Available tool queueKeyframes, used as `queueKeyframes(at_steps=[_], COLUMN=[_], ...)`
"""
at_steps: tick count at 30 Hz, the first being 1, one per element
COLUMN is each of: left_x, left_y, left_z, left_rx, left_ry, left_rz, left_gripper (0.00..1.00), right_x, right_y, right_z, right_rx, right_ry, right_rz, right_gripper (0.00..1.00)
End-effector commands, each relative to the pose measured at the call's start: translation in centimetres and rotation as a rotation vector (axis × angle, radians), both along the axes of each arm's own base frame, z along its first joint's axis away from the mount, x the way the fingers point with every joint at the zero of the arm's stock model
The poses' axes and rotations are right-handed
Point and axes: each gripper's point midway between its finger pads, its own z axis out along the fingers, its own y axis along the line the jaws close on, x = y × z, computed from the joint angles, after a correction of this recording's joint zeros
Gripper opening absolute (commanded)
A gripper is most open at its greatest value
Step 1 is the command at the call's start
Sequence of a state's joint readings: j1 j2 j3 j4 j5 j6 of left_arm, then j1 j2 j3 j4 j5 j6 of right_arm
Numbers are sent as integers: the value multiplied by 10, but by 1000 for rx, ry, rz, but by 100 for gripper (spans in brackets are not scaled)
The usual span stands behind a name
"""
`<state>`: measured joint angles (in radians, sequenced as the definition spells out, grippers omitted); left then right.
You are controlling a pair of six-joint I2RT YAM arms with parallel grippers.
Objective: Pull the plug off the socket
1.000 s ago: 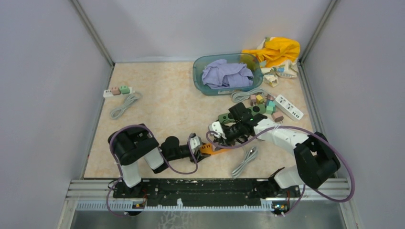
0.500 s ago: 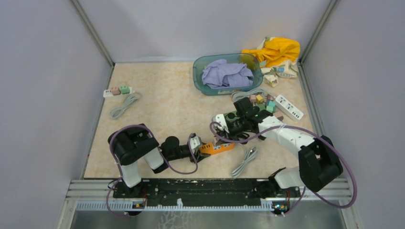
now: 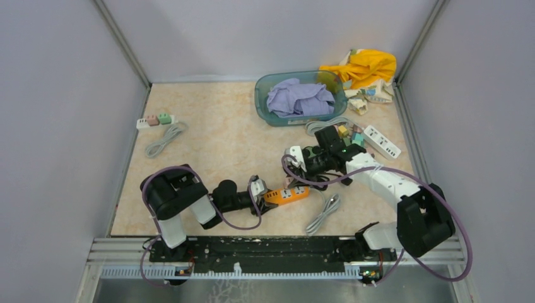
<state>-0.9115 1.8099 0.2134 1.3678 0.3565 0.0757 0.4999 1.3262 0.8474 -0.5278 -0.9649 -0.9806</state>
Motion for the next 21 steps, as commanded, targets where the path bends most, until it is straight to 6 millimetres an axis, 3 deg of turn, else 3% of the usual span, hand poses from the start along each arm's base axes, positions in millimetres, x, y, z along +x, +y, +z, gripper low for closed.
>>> queueKeyframes(at_steps=[1, 12, 21], left_x=[-9, -11, -12], left_y=[0, 0, 1], left_z=[-5, -7, -4], left_rx=[11, 12, 7], left_ry=[58, 83, 85], left_rz=[-26, -24, -24], left_gripper=[0, 0, 0], right_x=[20, 62, 115], right_y=[3, -19, -66], right_z=[41, 48, 51], right_rx=[94, 113, 126], right_ry=[-96, -117, -102], right_rz=[-38, -254, -558], right_gripper=[0, 0, 0])
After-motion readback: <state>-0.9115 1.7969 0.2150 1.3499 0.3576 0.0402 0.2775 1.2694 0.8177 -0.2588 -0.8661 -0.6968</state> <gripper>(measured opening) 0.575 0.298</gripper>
